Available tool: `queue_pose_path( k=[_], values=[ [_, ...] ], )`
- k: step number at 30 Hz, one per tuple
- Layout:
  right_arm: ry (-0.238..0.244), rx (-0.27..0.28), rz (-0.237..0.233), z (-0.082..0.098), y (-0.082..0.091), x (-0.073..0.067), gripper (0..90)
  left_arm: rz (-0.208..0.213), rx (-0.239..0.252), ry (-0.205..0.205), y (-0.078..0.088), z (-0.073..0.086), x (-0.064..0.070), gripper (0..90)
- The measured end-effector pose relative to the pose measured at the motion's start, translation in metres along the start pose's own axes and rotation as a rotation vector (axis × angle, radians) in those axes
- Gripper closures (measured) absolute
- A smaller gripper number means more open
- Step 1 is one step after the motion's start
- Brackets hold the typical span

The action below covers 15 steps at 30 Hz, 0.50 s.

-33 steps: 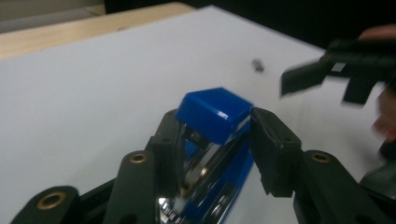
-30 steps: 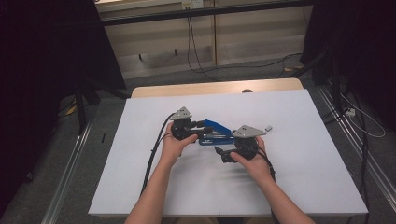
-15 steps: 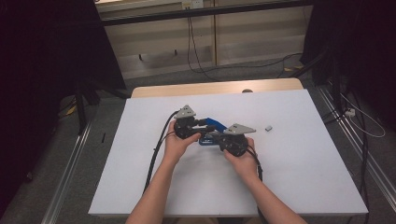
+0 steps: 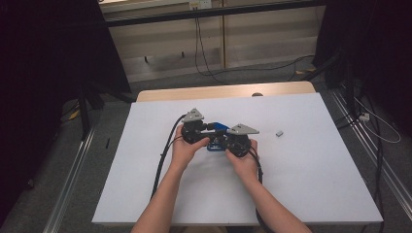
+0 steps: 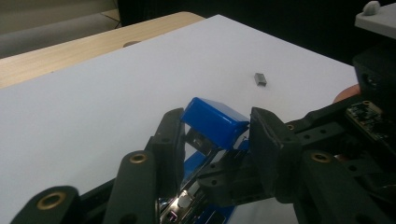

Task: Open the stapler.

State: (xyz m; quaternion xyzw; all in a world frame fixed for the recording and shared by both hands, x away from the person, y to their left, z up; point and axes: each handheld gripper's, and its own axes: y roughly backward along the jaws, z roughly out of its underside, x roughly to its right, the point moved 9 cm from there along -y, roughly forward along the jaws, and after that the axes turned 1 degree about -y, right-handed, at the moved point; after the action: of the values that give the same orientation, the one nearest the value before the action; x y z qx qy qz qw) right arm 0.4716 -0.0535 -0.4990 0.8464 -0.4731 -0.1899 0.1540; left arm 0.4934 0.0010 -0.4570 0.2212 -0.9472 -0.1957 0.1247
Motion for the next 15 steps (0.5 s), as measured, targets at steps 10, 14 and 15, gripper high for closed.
queue_pose_path(
  k=[10,14,15],
  values=[
    [0.012,0.023,0.04,-0.004,-0.007,0.0,90.0,0.001,0.001,0.004,0.0,0.0,0.0,56.8],
    [0.01,0.028,0.051,-0.005,-0.01,0.0,90.0,0.006,0.002,0.015,0.001,0.001,-0.002,57.1],
    [0.01,0.028,0.051,-0.005,-0.01,0.0,90.0,0.009,0.002,0.017,0.001,0.001,-0.002,57.1]
  ],
)
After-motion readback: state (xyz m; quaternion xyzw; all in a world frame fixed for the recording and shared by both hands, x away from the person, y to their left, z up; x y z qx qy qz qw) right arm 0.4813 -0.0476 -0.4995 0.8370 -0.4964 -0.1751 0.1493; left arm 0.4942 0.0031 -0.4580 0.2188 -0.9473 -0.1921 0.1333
